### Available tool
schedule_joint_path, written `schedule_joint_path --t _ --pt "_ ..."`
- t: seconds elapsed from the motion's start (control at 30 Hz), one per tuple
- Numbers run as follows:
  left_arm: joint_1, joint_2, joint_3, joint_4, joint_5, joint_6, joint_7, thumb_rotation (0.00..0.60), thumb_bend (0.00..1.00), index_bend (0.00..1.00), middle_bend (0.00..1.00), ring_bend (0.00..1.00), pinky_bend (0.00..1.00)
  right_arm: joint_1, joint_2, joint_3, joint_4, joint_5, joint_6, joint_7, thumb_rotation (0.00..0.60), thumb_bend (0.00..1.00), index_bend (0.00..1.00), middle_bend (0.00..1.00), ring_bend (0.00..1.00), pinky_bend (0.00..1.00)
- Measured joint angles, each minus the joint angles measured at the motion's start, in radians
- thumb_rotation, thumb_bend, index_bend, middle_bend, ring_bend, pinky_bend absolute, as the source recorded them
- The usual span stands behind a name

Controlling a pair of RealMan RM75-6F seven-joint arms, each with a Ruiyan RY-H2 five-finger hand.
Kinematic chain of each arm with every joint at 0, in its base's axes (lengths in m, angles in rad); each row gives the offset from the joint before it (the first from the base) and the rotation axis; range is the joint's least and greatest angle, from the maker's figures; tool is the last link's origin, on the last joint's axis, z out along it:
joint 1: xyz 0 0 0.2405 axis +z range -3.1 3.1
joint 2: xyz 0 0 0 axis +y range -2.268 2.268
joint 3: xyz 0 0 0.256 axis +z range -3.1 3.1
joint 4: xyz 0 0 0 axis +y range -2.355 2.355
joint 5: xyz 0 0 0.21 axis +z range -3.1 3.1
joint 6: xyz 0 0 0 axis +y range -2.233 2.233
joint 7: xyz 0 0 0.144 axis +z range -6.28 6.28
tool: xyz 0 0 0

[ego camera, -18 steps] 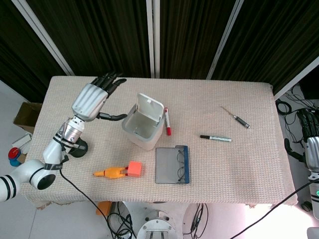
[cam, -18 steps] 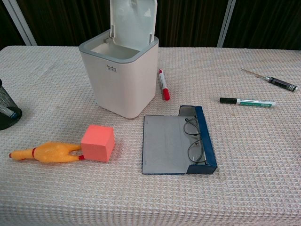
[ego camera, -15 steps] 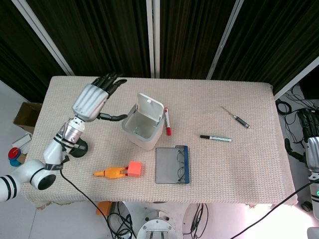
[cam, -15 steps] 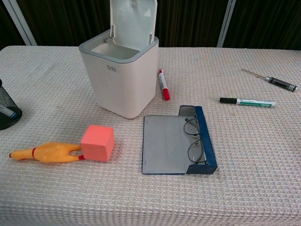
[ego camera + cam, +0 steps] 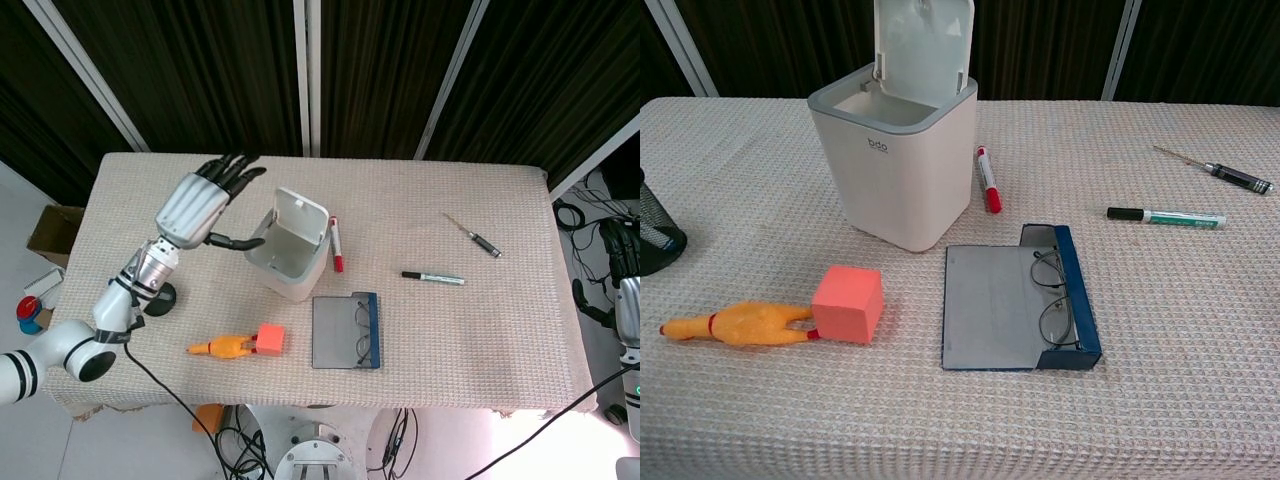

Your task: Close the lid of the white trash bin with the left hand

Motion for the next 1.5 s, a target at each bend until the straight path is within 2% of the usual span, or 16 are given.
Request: schedule_joint_path --t 0.27,0.4,0.63,0.87,1.17,1.5 --pt "-0.11 -0.035 -0.025 0.029 -0.033 -0.128 0.028 0.045 0.0 0.13 0.12 0.03 0.23 -0.007 0.001 0.0 -0.003 0.002 0.009 -0.007 0.6 0.38 0.0 0.0 0.0 0.0" --pt "-0.17 -0.072 -0.028 0.07 -0.089 -0.203 0.079 0.036 0.0 0.13 0.13 0.03 0.23 -0.007 0.0 -0.007 -0.004 0.001 0.0 -0.006 0.6 0.38 0.0 0.0 0.0 0.0" --pt "-0.225 -0.114 -0.024 0.113 -0.169 -0.248 0.16 0.034 0.0 0.13 0.16 0.03 0.23 -0.012 -0.006 -0.008 0.011 0.001 0.006 0.008 0.6 0.38 0.0 0.0 0.0 0.0" --pt "-0.226 -0.103 0.011 0.108 -0.201 -0.257 0.194 0.03 0.0 0.13 0.29 0.03 0.23 -0.015 -0.003 0.0 0.028 0.01 0.009 0.027 0.6 0.38 0.0 0.0 0.0 0.0" --pt "-0.189 -0.078 0.068 0.046 -0.187 -0.242 0.198 0.033 0.0 0.13 0.32 0.03 0.23 -0.018 -0.013 -0.004 0.044 0.016 -0.001 0.035 0.6 0.38 0.0 0.0 0.0 0.0" --pt "-0.097 -0.029 0.142 -0.048 -0.097 -0.158 0.169 0.032 0.0 0.13 0.35 0.03 0.23 -0.032 -0.081 -0.04 0.118 0.025 -0.049 0.053 0.6 0.38 0.0 0.0 0.0 0.0"
